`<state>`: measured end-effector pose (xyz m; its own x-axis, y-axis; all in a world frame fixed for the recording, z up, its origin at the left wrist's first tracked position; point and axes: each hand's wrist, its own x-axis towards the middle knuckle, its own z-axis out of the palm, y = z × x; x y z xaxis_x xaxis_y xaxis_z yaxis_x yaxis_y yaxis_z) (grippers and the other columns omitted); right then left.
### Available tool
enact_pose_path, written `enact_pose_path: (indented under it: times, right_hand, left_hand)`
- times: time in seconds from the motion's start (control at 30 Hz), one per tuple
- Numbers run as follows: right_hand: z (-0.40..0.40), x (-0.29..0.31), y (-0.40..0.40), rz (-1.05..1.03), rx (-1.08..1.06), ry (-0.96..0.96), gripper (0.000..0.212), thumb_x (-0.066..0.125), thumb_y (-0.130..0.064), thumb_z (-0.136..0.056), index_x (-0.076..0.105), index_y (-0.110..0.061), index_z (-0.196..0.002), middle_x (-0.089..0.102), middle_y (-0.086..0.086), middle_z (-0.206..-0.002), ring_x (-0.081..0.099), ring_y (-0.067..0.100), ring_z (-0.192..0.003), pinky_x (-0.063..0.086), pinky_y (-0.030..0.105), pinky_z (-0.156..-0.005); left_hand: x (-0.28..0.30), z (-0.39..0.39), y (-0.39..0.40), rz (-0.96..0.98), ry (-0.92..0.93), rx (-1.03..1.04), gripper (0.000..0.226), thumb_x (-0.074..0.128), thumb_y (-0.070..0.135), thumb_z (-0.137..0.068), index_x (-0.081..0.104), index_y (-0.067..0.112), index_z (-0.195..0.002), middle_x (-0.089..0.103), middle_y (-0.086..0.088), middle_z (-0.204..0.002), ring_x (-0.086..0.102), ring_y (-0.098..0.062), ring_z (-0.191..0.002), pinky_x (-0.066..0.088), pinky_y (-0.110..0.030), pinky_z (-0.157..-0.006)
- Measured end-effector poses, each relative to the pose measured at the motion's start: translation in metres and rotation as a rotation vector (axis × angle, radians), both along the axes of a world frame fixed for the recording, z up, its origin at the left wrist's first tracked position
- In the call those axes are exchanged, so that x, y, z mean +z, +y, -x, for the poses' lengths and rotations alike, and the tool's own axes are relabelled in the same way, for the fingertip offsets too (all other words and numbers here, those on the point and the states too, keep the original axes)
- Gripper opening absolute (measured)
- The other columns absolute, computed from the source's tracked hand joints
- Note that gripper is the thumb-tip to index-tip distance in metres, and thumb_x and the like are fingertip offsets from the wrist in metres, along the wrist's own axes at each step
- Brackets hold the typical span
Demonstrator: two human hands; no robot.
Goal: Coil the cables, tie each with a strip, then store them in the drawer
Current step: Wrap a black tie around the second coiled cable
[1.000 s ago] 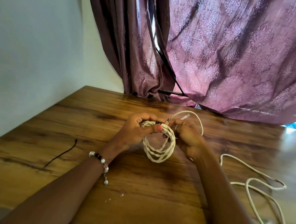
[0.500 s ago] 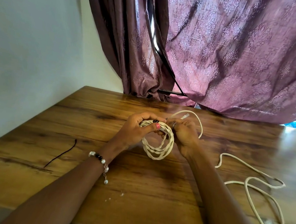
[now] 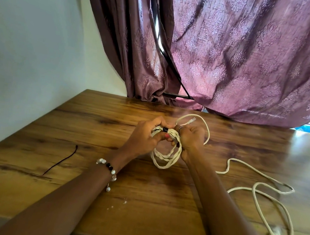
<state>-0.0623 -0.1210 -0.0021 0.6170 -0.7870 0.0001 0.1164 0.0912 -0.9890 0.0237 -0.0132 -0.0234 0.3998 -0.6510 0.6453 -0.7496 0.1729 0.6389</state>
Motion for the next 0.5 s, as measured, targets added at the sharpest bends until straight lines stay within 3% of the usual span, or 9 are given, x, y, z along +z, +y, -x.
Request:
enact_pose_path:
  times: [0.1,0.2,0.3,0.4,0.5]
  right_hand:
    - [-0.003,-0.003,0.0,0.076,-0.045,-0.019,0.023,0.049,0.009,-0.09,0.064,0.008,-0.072,0.059,0.015,-0.049,0.054,0.02,-0.033,0.039,0.02,-0.031]
    - [-0.004,-0.005,-0.006,0.234,-0.013,-0.024,0.028,0.053,0.009,-0.087,0.064,-0.003,-0.064,0.062,0.017,-0.058,0.057,0.025,-0.042,0.043,0.024,-0.036]
    - [-0.006,-0.007,-0.012,0.369,0.03,-0.042,0.03,0.06,0.006,-0.085,0.065,-0.008,-0.059,0.062,0.018,-0.061,0.056,0.03,-0.049,0.048,0.037,-0.043]
    - [-0.008,-0.009,-0.013,0.465,0.033,-0.023,0.027,0.066,-0.002,-0.085,0.067,-0.011,-0.06,0.063,0.015,-0.061,0.057,0.029,-0.052,0.051,0.05,-0.05]
    - [-0.011,-0.014,-0.02,0.456,0.004,-0.02,0.028,0.068,-0.004,-0.084,0.066,-0.011,-0.057,0.063,0.017,-0.06,0.058,0.031,-0.053,0.053,0.055,-0.054]
  left_hand:
    - [-0.001,-0.002,-0.001,0.028,-0.021,0.009,0.021,0.068,0.003,-0.082,0.065,0.013,-0.1,0.065,0.014,-0.096,0.062,0.001,-0.093,0.047,-0.016,-0.081]
    - [0.0,-0.003,0.003,-0.004,0.149,-0.074,0.019,0.068,0.011,-0.085,0.065,0.014,-0.104,0.067,0.005,-0.099,0.065,-0.007,-0.093,0.052,-0.024,-0.082]
    - [0.003,0.001,0.006,-0.014,0.387,-0.077,0.023,0.062,0.019,-0.089,0.064,0.005,-0.107,0.069,-0.005,-0.088,0.063,-0.002,-0.074,0.049,-0.018,-0.068]
    - [0.005,0.002,0.004,0.0,0.453,-0.053,0.012,0.062,0.012,-0.09,0.064,0.002,-0.096,0.067,-0.006,-0.076,0.059,0.002,-0.06,0.046,-0.013,-0.058]
    - [0.005,0.002,0.001,0.01,0.447,-0.052,0.012,0.068,0.005,-0.085,0.065,0.002,-0.096,0.071,-0.012,-0.087,0.066,-0.007,-0.072,0.052,-0.019,-0.063]
